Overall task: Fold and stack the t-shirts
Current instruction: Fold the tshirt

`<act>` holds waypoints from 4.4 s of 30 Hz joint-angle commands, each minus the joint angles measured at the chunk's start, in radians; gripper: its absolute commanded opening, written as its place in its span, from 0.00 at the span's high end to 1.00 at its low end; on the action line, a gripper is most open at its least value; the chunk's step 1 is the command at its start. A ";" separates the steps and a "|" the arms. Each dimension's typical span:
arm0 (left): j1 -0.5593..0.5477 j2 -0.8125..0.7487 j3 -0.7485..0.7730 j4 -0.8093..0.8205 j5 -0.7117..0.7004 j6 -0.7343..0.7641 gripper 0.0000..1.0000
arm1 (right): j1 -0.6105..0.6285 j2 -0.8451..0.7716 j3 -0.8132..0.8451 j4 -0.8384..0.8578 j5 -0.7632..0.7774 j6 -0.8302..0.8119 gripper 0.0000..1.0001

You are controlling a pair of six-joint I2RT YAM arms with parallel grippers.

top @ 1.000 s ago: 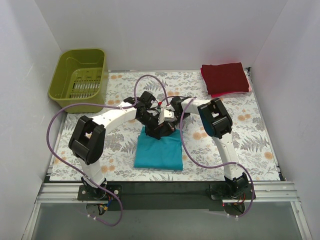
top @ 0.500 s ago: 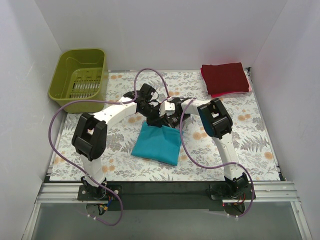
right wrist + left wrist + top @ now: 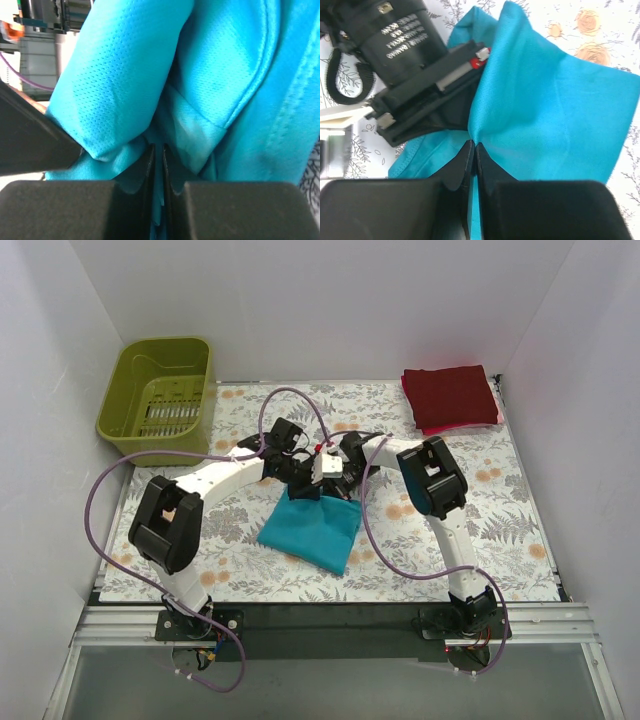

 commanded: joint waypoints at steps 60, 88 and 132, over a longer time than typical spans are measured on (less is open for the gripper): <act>-0.025 -0.184 -0.238 0.518 -0.126 -0.023 0.67 | -0.046 -0.039 0.167 -0.084 0.166 -0.107 0.84; 0.178 -0.075 -0.092 -0.041 0.089 -0.830 0.67 | -0.174 -0.269 0.115 -0.323 0.342 -0.306 0.32; 0.184 -0.014 -0.200 0.025 -0.032 -1.060 0.73 | -0.193 -0.234 0.020 -0.345 0.575 -0.337 0.99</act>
